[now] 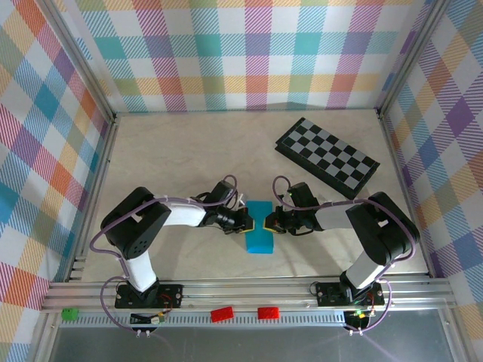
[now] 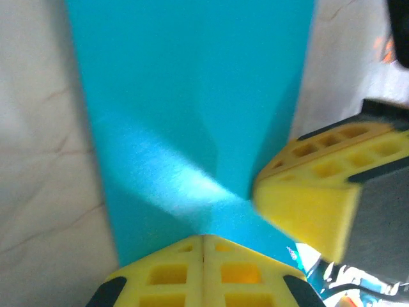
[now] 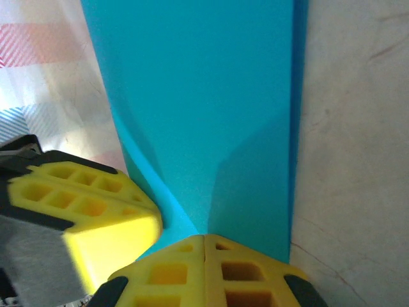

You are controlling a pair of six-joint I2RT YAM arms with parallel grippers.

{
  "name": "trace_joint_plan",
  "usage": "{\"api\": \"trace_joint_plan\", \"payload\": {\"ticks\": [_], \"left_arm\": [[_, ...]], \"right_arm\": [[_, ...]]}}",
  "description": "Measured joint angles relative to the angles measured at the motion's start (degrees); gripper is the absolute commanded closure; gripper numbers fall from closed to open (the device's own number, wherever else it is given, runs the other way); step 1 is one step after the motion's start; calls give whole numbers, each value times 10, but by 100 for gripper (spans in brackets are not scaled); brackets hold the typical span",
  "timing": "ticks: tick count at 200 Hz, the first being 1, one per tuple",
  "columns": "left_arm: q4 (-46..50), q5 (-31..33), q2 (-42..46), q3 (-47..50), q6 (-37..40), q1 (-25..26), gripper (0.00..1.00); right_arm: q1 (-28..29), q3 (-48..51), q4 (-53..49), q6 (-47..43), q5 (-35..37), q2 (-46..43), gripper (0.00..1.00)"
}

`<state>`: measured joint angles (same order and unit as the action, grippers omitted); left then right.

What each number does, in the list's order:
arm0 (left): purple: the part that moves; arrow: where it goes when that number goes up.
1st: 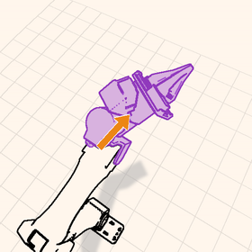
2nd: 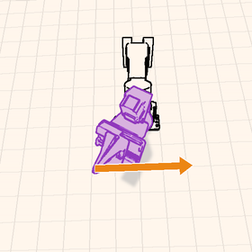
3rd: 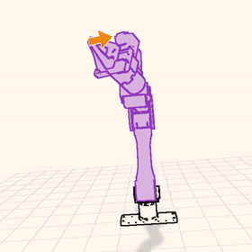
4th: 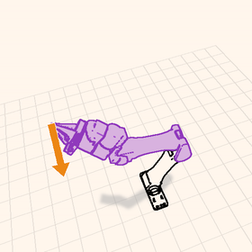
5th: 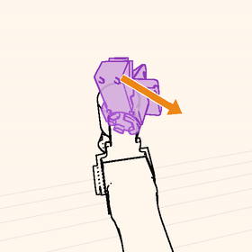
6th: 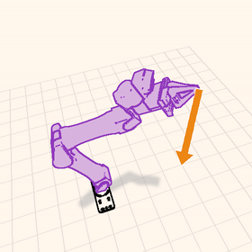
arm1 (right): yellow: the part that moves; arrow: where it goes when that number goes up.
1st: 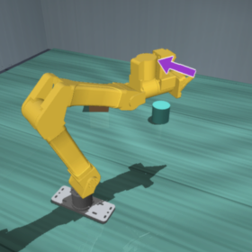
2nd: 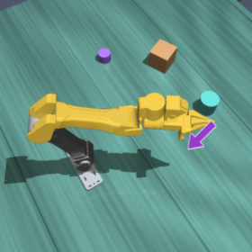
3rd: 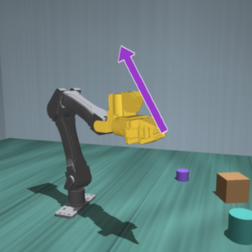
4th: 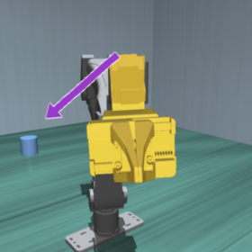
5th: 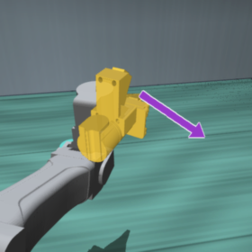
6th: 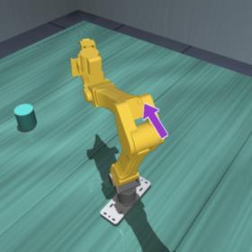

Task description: Fold a paper plane with a square sheet of paper (pick it up from the middle)

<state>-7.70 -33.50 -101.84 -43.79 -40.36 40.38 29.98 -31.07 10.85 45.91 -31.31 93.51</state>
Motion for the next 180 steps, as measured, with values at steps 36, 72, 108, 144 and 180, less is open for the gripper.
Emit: {"api": "trace_joint_plan", "payload": {"ticks": [36,72,108,144,180], "left_arm": [[-18,12,23,33,40,0,100],[-23,30,64,73,50,0,100],[41,51,130,91,27,0,100],[25,51,157,78,-19,2,100],[-17,34,97,51,-46,18,100]], "right_arm": [[2,0,-2,0,4,-2,100],[3,0,-4,-1,9,-4,100],[3,0,-10,-1,19,-8,100],[3,2,-10,-1,24,-10,100],[3,3,-9,-1,25,-11,100]]}}
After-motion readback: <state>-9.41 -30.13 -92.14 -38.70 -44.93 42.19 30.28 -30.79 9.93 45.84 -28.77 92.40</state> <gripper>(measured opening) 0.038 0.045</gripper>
